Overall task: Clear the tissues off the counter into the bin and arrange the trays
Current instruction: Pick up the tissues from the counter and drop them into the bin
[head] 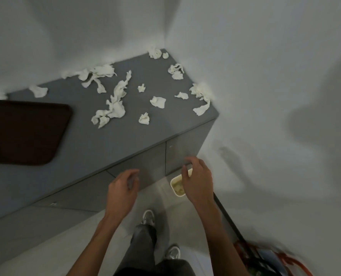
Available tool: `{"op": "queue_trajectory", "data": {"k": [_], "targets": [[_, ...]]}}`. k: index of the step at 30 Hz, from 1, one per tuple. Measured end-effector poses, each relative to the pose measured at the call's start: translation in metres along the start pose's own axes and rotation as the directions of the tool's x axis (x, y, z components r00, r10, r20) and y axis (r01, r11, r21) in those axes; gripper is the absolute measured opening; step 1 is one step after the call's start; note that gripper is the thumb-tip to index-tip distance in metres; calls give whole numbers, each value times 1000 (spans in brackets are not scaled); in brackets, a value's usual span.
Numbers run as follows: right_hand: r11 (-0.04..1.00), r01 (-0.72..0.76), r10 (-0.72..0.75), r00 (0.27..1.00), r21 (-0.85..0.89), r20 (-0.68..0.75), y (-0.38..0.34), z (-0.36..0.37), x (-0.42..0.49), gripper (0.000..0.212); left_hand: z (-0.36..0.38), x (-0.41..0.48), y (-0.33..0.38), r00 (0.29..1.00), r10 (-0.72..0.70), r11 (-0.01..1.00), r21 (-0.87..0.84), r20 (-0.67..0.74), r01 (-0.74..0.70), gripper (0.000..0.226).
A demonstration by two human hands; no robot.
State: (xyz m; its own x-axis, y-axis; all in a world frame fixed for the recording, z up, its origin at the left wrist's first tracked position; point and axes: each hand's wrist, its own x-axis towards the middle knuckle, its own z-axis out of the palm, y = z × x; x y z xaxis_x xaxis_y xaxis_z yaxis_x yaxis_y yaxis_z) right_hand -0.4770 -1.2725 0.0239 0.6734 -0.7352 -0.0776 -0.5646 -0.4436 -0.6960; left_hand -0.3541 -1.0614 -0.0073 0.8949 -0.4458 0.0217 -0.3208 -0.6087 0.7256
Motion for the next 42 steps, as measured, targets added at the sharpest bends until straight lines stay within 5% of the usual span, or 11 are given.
{"op": "queue_trajectory", "data": {"k": [7,17,25,31,35,38,42], "targets": [[994,108,-107,991,-9,79,-47,12,31,28,-41,31,-24,993,-52,998,14,-104,54,25],[952,253,-217,955,-173,201,-110,97,143,41,-77,151,-54,1000,-13,992,123,-9,14,33],[925,236,-150,947,-297,285,-114,169,213,61,-69,244,-100,992,86,954,280,88,-107,51],[922,282,-171,912,-266,374,-96,187,192,45,-54,270,-117,981,135,930,323,140,-174,61],[927,247,-149,933,-281,328,-79,186,168,36,-42,263,-126,987,84,932,340,137,-127,57],[895,297,-226,945,-334,236,-66,180,149,18,-36,251,-126,987,59,913,391,152,-115,27],[900,321,-263,939,-294,221,-53,165,136,25,-29,240,-116,992,4,942,331,128,-47,19]]}}
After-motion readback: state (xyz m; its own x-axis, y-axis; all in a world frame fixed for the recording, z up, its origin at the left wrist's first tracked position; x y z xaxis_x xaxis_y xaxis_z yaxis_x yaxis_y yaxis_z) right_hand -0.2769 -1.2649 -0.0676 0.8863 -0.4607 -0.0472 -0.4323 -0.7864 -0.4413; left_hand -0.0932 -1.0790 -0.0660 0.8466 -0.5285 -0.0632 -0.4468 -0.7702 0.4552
